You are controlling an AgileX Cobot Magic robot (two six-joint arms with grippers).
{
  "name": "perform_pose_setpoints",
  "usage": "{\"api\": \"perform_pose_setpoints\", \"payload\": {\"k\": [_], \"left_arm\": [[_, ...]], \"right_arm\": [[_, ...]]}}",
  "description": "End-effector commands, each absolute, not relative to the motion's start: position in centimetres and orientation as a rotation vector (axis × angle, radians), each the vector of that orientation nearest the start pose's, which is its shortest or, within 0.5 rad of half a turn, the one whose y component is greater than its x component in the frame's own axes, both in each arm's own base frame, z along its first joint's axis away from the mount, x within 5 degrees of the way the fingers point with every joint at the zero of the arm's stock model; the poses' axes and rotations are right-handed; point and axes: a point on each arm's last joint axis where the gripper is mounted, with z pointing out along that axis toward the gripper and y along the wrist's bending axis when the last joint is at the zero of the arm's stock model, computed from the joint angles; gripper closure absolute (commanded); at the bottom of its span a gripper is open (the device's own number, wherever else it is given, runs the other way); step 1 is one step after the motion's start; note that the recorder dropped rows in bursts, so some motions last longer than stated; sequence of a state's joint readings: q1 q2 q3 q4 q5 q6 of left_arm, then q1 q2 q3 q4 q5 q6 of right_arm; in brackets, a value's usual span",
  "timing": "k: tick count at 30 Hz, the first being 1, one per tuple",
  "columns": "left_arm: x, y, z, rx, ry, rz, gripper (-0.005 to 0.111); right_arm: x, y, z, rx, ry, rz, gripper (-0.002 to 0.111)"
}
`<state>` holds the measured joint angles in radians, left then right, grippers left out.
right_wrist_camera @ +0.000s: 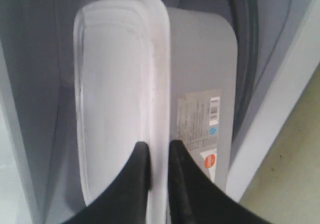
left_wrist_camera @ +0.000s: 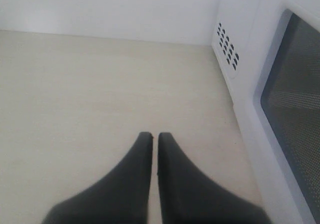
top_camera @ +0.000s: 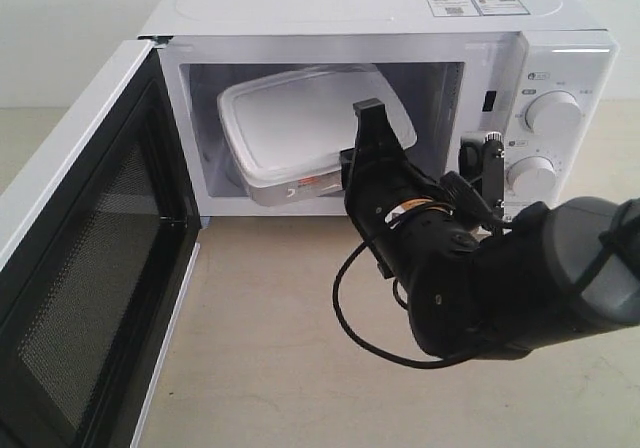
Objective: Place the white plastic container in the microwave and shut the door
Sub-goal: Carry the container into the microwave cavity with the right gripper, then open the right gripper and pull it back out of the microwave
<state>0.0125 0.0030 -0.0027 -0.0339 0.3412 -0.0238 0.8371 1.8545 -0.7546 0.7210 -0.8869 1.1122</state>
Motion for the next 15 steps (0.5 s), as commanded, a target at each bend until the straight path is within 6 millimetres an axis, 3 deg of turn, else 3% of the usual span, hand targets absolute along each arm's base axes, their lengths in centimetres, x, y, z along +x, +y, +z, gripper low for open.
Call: {"api": "perform_pose_setpoints", "payload": {"k": [1, 15], "left_arm": [[5.4, 0.0, 18.3, -0.064, 1.821, -0.047, 0.102], [5.4, 0.0, 18.3, -0.064, 1.821, -0.047, 0.102]], "right_arm": [[27.1, 22.3, 16.8, 1.14, 1.575, 1.188, 0.108], [29.1, 23.7, 15.7, 1.16, 1.507, 1.144, 0.108]]}}
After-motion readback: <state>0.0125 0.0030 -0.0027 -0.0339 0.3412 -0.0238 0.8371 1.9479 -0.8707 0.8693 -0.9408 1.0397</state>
